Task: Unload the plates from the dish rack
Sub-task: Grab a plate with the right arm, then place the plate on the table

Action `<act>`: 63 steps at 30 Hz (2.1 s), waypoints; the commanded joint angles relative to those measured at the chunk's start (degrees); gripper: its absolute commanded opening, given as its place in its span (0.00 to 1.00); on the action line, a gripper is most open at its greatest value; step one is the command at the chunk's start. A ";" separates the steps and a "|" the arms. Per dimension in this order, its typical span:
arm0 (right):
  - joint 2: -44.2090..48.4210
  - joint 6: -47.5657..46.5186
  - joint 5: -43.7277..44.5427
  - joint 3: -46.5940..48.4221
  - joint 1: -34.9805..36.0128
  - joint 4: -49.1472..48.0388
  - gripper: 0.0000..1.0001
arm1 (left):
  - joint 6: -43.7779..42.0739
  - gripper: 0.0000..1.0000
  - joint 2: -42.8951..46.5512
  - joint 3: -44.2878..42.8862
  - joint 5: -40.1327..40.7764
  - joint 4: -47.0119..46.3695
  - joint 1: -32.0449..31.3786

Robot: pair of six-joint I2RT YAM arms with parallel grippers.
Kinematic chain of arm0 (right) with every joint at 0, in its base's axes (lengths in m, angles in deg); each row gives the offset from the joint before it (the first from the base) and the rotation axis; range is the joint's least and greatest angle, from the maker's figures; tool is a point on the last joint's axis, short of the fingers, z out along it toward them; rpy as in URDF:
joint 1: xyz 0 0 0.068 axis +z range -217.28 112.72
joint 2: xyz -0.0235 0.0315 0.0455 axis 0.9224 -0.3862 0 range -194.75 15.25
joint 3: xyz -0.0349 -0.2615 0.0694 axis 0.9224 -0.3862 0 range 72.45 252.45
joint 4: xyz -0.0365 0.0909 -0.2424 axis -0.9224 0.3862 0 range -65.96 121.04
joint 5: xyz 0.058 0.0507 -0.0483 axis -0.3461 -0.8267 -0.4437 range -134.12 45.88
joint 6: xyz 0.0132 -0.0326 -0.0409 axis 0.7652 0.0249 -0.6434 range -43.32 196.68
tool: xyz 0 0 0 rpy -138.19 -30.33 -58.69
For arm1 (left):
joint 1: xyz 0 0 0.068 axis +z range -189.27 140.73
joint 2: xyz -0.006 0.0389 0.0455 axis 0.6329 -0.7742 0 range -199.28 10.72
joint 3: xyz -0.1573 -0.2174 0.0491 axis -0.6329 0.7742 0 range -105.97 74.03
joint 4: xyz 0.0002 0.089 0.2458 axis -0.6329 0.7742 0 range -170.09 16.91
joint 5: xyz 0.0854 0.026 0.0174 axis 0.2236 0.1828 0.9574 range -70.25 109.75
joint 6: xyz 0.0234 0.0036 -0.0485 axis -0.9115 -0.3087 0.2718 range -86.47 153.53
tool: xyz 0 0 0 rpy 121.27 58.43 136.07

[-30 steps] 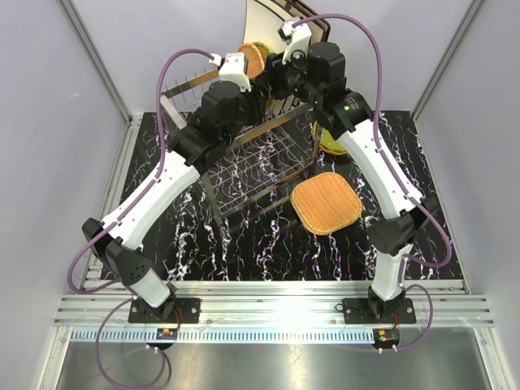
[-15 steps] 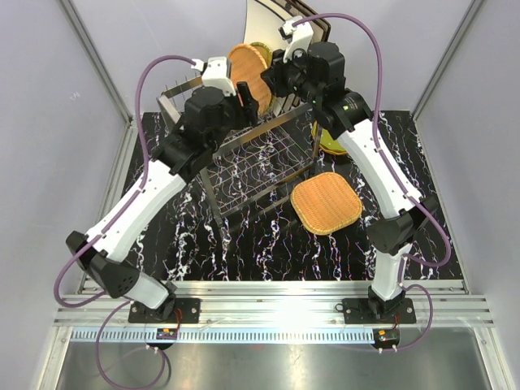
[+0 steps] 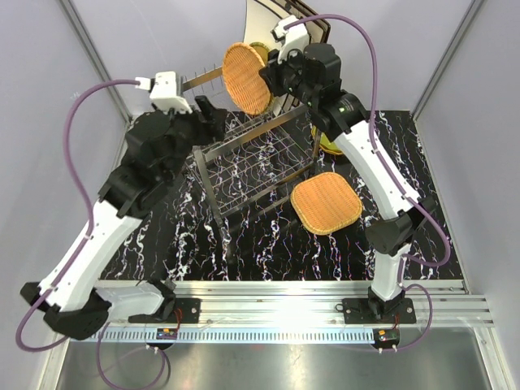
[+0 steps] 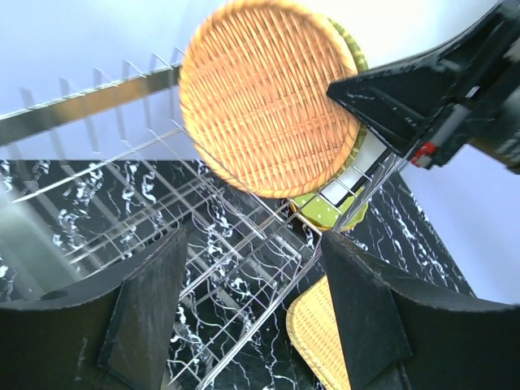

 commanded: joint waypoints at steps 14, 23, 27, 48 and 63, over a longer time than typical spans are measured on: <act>0.40 -13.39 5.38 5.83 3.99 -11.09 0.00 | -0.69 0.73 13.73 6.41 3.83 1.15 0.28; 0.66 -12.16 3.36 7.86 3.99 -11.26 0.00 | 0.90 0.73 16.11 8.96 3.39 -0.26 0.28; 1.01 -12.25 3.36 7.85 3.99 -11.79 0.00 | 1.25 0.74 16.28 9.14 2.69 -0.79 0.28; 11.90 4.00 -10.78 7.51 -1.19 -4.15 0.00 | 4.15 0.87 19.18 11.16 -2.14 -5.00 0.28; 32.46 17.72 -31.80 -17.60 -19.64 -3.62 0.00 | 3.89 0.93 20.06 12.30 -4.43 -6.50 0.36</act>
